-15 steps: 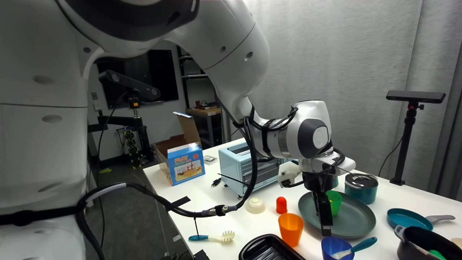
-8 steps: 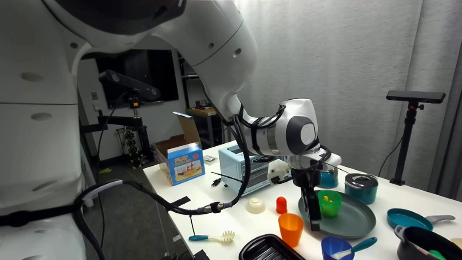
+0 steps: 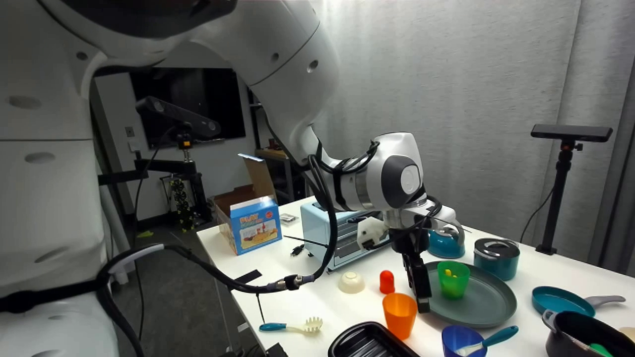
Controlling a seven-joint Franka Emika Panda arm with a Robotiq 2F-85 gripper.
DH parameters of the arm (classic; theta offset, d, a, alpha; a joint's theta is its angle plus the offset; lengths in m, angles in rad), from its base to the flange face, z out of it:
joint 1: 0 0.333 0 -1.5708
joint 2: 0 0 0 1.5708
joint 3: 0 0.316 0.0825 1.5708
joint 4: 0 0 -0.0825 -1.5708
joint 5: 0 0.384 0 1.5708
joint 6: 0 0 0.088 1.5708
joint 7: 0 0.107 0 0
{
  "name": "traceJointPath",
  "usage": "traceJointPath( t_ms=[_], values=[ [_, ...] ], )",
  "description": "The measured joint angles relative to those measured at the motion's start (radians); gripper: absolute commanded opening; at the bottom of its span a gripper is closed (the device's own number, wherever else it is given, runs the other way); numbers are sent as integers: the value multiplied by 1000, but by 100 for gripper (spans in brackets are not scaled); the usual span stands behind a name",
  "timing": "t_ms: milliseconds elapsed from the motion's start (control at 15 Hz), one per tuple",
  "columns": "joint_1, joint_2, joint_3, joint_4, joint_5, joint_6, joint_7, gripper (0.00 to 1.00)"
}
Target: Put the dishing spoon in the blue cup
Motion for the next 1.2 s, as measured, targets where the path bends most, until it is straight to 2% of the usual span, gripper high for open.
traceJointPath(
  t_ms=[1200],
  values=[
    [2, -26, 25, -36, -11, 0, 0, 100]
  ],
)
